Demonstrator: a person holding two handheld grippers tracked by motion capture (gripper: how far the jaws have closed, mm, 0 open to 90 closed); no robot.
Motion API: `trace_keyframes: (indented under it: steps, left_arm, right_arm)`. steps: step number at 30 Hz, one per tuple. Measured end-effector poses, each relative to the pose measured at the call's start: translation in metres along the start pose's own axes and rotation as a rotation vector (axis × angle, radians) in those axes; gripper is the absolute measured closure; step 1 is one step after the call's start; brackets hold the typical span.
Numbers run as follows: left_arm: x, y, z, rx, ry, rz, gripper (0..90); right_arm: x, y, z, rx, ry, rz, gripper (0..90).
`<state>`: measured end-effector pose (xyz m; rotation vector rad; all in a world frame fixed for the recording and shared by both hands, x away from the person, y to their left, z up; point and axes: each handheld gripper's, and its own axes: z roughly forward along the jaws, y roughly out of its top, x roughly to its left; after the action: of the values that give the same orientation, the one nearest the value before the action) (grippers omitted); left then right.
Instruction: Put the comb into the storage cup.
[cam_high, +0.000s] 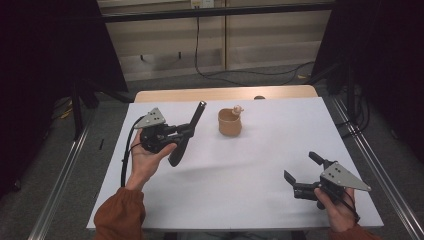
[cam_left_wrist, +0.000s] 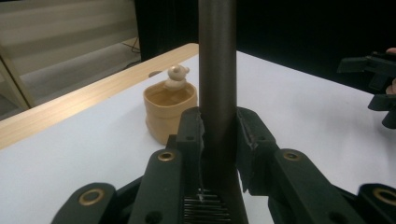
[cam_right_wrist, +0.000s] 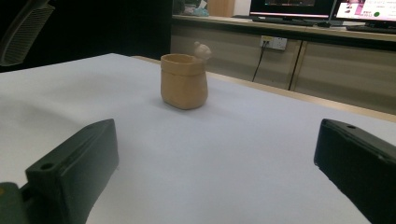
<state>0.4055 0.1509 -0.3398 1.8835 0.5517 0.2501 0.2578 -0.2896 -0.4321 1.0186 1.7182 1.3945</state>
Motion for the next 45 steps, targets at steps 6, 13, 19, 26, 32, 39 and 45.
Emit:
trace_keyframes:
  steps: [6,13,19,26,32,39,45]
  left_arm:
    - [-0.006,0.002,0.005,0.01,-0.022,-0.006,73.0]
    - [-0.013,0.001,0.011,0.032,-0.062,-0.002,73.0]
    - [-0.02,0.002,0.017,0.054,-0.095,-0.001,73.0]
    - [-0.032,0.004,0.024,0.073,-0.147,0.016,72.9]
    - [-0.041,0.005,0.032,0.113,-0.181,0.028,72.9]
    - [-0.049,0.007,0.037,0.154,-0.218,0.042,72.9]
    - [-0.056,0.009,0.042,0.193,-0.22,0.036,72.9]
  right_arm:
    - [-0.001,0.0,0.002,0.024,-0.009,0.009,0.0]
    - [0.005,0.003,0.005,0.047,0.058,0.025,0.0]
    - [0.009,0.01,0.007,0.078,0.134,0.031,0.1]
    - [0.016,0.015,0.014,0.138,0.192,0.021,0.1]
    - [0.022,0.023,0.019,0.215,0.291,-0.013,0.6]
    - [0.023,0.029,0.023,0.274,0.365,-0.018,1.0]
    - [0.023,0.038,0.028,0.287,0.449,0.051,0.9]
